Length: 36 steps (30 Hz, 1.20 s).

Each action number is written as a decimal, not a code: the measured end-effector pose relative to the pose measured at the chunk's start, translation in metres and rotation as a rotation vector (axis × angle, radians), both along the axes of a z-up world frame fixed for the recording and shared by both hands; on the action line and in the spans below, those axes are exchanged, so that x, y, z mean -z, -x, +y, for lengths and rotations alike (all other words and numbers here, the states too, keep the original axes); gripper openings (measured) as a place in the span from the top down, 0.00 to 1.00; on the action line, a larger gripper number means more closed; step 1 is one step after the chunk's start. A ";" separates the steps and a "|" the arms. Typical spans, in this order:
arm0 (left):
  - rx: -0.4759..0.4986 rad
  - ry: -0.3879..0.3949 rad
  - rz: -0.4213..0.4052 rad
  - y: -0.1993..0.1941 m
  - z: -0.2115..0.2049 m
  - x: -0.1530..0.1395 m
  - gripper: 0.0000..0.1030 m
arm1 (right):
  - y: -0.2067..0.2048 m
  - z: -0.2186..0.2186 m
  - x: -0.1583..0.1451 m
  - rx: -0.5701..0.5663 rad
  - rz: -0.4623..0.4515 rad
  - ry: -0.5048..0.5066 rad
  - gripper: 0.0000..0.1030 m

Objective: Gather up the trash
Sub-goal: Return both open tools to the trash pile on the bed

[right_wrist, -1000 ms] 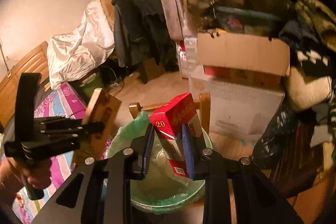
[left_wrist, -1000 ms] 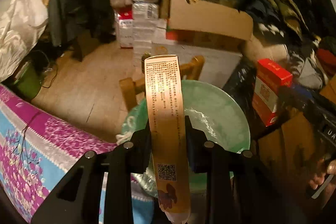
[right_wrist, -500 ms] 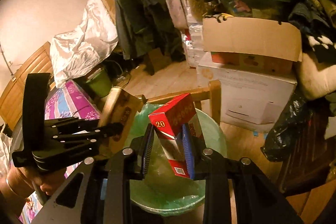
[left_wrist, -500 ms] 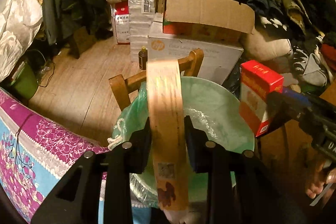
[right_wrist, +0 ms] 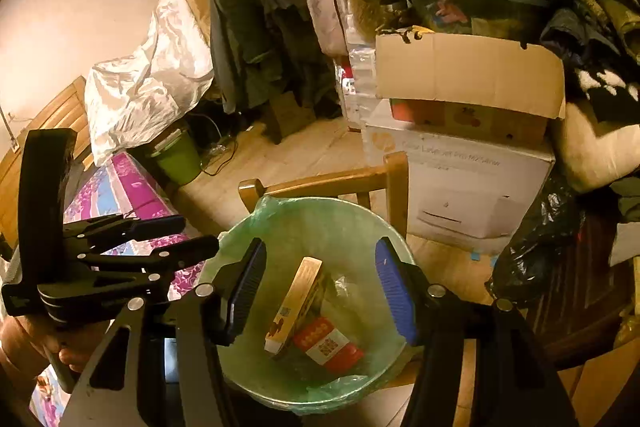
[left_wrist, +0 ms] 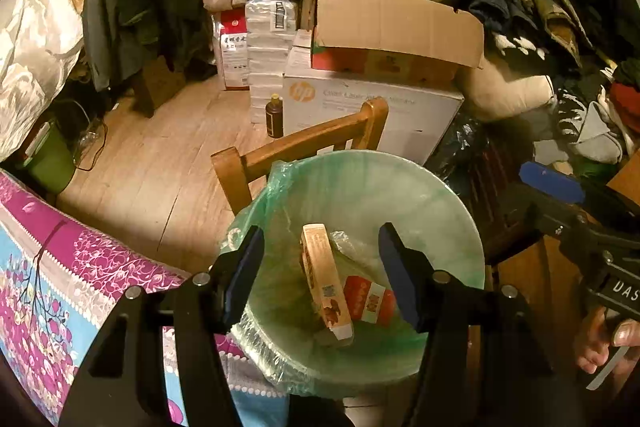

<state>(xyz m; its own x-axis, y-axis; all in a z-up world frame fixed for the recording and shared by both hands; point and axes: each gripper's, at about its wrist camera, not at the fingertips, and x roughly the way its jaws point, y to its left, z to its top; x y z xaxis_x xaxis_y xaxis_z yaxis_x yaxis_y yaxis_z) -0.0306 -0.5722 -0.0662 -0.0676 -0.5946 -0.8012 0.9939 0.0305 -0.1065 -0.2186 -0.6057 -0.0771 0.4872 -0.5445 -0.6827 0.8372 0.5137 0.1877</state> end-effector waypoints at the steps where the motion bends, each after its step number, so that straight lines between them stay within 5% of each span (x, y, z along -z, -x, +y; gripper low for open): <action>1: -0.002 0.002 0.002 -0.001 0.002 -0.001 0.45 | 0.000 0.002 -0.001 0.002 -0.005 0.000 0.43; 8: -0.034 0.014 -0.016 -0.010 0.022 -0.005 0.45 | -0.009 0.022 -0.009 -0.014 -0.011 0.059 0.43; 16: -0.174 0.066 -0.099 -0.038 0.078 -0.017 0.38 | -0.041 0.074 -0.033 -0.043 -0.007 0.267 0.42; 28: -0.607 0.066 -0.206 -0.113 0.248 -0.009 0.34 | -0.149 0.209 -0.032 -0.388 -0.040 0.412 0.37; 36: -0.915 0.072 -0.183 -0.147 0.391 -0.007 0.33 | -0.229 0.302 -0.014 -0.677 -0.014 0.421 0.29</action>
<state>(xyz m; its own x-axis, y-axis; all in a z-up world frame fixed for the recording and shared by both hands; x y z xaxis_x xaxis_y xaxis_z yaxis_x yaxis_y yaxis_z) 0.1164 -0.1817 -0.0591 0.5747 -0.4026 -0.7125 0.5883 0.8085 0.0176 0.0102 -0.3040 -0.0636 0.8115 -0.3380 -0.4767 0.3166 0.9399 -0.1275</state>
